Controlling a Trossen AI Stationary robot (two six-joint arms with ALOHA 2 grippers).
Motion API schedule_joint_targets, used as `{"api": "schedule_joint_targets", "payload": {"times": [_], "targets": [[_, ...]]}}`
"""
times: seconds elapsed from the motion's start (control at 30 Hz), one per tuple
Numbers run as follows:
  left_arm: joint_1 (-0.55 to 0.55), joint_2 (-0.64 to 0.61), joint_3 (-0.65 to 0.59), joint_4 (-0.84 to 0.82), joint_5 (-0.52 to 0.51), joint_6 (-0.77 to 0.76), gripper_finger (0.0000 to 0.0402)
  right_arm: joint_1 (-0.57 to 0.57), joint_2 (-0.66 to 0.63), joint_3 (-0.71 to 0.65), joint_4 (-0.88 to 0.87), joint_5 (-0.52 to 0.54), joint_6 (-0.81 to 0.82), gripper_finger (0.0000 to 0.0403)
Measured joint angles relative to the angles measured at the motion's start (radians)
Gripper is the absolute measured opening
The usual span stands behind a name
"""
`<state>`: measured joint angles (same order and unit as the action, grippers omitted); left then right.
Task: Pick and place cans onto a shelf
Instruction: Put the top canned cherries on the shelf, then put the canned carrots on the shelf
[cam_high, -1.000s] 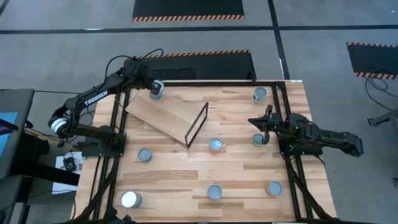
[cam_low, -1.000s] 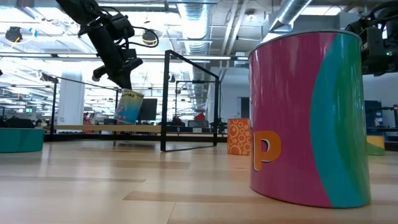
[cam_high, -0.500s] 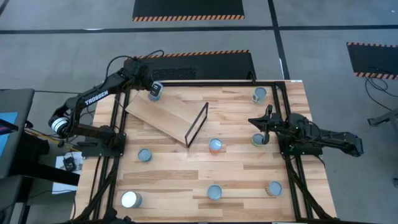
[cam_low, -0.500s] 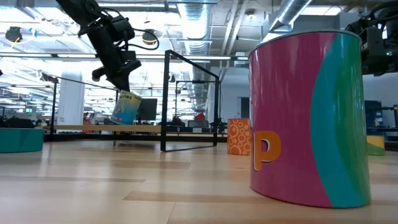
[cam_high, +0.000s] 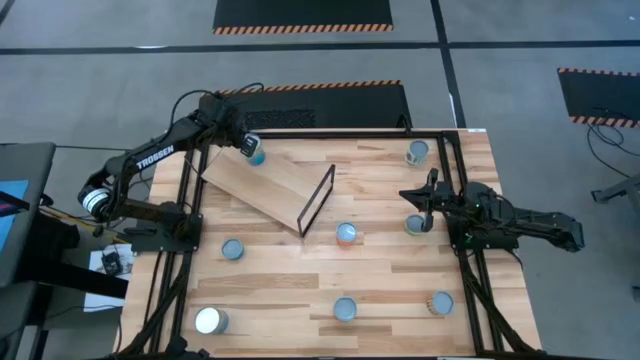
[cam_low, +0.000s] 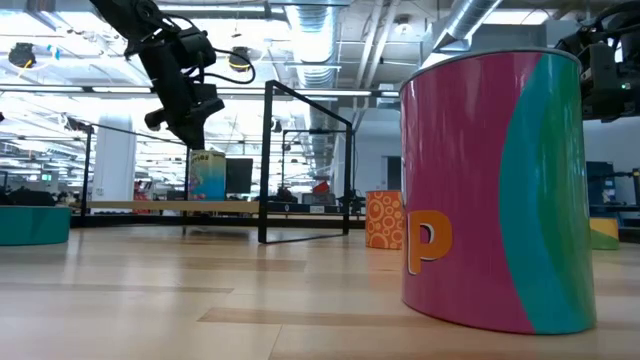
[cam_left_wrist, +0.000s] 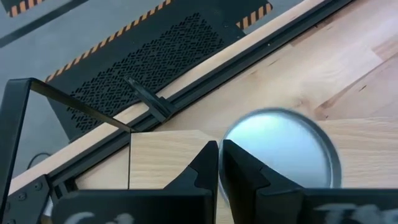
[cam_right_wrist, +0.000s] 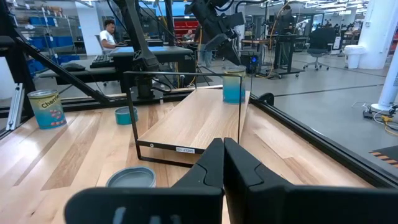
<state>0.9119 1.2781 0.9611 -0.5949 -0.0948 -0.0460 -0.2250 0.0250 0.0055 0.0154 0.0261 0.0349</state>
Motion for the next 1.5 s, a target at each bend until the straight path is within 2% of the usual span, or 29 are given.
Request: {"api": "schedule_joint_targets", "payload": {"times": [0.3,0.57,0.9,1.03,1.2,1.37,1.5], "targets": [[0.000,0.000,0.003,-0.003,-0.016,0.029,0.0032,0.000,0.000,0.000,0.000,0.000,0.000,0.0017],[-0.003,-0.004,0.061,-0.024,-0.052,0.066,0.0046,0.000,0.000,0.000,0.000,0.000,0.000,0.0017],[-0.042,-0.098,0.084,-0.027,-0.053,0.105,0.0043,0.000,0.000,0.000,0.000,0.000,0.000,0.0017],[-0.111,-0.150,0.083,-0.027,-0.048,0.172,0.0029,0.000,0.000,0.000,0.000,0.000,0.000,0.0017],[-0.257,-0.188,0.052,0.010,-0.043,0.205,0.0006,0.000,0.000,0.000,0.000,0.000,0.000,0.0017],[-0.378,-0.194,-0.062,0.173,-0.041,0.175,0.0002,0.000,0.000,0.000,0.000,0.000,0.000,0.0017],[-0.426,-0.195,-0.168,0.304,-0.010,0.135,0.0002,0.000,0.000,0.000,0.000,0.000,0.000,0.0017]]}}
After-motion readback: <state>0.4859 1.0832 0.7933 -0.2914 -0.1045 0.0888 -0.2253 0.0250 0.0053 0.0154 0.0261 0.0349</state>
